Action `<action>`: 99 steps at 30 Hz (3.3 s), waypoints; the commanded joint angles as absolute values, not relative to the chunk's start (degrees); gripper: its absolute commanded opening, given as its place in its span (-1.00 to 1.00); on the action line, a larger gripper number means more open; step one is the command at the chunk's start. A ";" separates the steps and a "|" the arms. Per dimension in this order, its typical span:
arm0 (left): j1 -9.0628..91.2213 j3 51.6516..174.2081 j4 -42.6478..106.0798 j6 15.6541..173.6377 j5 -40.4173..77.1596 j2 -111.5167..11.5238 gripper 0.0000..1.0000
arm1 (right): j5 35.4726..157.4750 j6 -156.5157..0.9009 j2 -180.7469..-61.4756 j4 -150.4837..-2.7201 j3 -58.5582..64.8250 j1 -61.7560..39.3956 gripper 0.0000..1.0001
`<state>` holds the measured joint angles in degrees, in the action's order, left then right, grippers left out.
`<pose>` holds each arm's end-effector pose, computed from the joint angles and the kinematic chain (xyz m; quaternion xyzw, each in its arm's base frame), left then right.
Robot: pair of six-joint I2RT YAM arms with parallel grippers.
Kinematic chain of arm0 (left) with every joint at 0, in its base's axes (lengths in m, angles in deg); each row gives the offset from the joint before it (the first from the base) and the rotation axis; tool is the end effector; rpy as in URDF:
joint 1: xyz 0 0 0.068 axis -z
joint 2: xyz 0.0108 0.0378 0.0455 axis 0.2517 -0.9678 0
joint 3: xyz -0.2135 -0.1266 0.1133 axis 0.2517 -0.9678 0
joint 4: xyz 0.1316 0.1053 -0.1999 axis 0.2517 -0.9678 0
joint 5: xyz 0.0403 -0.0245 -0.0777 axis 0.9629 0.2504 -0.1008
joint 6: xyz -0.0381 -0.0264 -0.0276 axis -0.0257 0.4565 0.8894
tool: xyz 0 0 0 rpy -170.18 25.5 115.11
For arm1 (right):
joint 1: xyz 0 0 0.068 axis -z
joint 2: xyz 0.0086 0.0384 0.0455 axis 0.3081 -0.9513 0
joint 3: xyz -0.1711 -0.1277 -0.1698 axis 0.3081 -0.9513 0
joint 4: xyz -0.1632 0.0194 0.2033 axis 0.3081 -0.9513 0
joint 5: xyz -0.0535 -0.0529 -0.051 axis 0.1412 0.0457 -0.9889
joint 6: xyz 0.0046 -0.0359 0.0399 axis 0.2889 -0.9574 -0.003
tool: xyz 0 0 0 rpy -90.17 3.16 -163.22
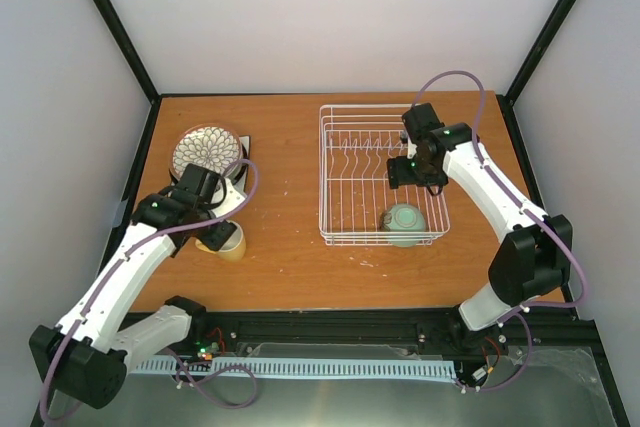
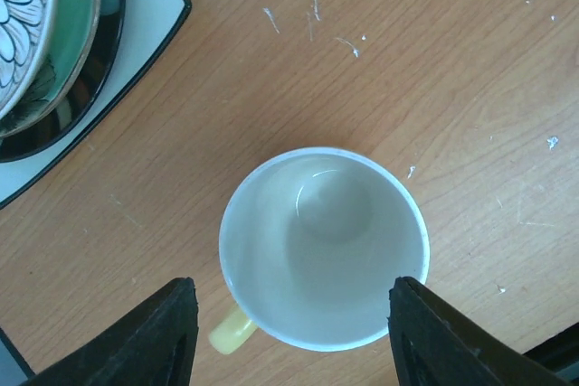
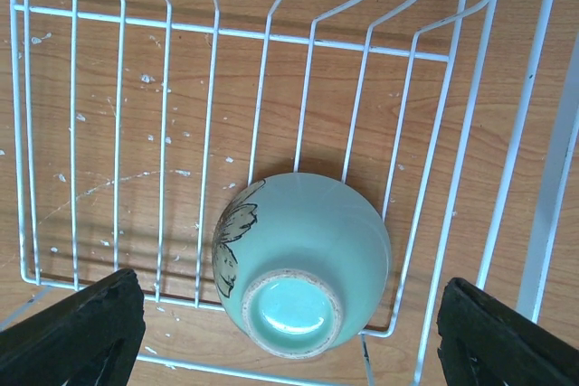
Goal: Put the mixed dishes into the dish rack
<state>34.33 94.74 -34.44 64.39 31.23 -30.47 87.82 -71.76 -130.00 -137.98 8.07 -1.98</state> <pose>0.1547 -0.0525 0.2839 0.3137 0.9256 0.0372 0.2085 0.2882 0.1038 0.2928 -0.0593 0.9850 0.0373 0.1577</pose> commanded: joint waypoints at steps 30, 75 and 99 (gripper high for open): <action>30.31 85.49 -19.78 53.48 29.01 -33.93 -0.63 | 89.62 -73.44 -129.74 -138.76 8.46 -2.18 0.73; 30.14 85.42 -20.24 53.40 30.70 -35.88 -0.45 | 92.61 -74.82 -131.13 -138.42 8.20 -2.14 0.71; 29.45 86.91 -19.89 51.86 31.22 -35.59 -0.25 | 94.10 -75.33 -130.82 -138.73 7.92 -2.16 0.70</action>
